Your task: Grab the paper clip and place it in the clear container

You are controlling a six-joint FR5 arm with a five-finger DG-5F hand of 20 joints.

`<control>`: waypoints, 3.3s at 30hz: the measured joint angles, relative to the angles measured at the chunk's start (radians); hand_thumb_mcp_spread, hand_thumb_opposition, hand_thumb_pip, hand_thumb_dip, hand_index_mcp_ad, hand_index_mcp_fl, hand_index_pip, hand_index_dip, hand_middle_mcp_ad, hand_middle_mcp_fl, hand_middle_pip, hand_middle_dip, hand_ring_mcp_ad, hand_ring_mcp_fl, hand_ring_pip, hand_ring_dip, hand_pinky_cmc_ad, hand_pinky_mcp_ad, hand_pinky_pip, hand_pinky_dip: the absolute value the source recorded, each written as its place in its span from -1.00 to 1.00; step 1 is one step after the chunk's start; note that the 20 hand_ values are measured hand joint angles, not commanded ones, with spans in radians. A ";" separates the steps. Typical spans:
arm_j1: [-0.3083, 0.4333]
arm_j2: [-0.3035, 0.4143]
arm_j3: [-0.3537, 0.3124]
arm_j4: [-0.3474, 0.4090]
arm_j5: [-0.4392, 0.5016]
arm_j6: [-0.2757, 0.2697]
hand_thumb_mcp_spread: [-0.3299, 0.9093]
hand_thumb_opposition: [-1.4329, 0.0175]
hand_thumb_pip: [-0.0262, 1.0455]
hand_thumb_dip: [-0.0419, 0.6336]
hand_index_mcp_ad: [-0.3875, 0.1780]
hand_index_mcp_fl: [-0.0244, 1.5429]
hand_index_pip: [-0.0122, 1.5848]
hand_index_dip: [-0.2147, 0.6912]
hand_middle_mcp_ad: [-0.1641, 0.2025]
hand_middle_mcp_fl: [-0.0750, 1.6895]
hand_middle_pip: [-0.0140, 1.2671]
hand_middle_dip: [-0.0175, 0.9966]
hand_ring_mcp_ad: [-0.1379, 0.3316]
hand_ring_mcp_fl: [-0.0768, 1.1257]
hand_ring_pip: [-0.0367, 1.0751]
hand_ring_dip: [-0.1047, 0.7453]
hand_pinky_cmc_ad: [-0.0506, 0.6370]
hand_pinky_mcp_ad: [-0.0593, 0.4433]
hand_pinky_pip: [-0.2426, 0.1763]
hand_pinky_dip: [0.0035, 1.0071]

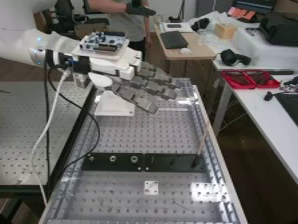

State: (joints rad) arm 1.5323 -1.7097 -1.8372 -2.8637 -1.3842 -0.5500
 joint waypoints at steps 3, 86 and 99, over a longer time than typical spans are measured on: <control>0.000 -0.005 0.000 0.000 0.001 -0.003 0.11 -0.05 -0.06 -0.31 -0.10 -0.62 -0.57 -0.24 -0.10 -0.89 -0.76 -0.71 0.06 -0.88 -0.78 -0.64 0.17 0.28 -0.20 -0.53; -0.351 -0.438 0.219 0.155 -0.393 -0.259 0.33 -0.14 0.09 -0.13 -0.36 -0.54 0.77 -0.24 -0.12 -0.76 -0.76 -0.62 0.02 -0.87 -0.75 -0.56 0.11 0.29 0.19 -0.63; -0.370 -0.466 0.246 0.145 -0.449 -0.293 0.33 -0.14 0.09 -0.13 -0.36 -0.53 0.77 -0.25 -0.13 -0.72 -0.76 -0.62 0.02 -0.87 -0.75 -0.56 0.11 0.29 0.27 -0.63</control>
State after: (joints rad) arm 1.1621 -2.1760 -1.5910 -2.7185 -1.8336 -0.8427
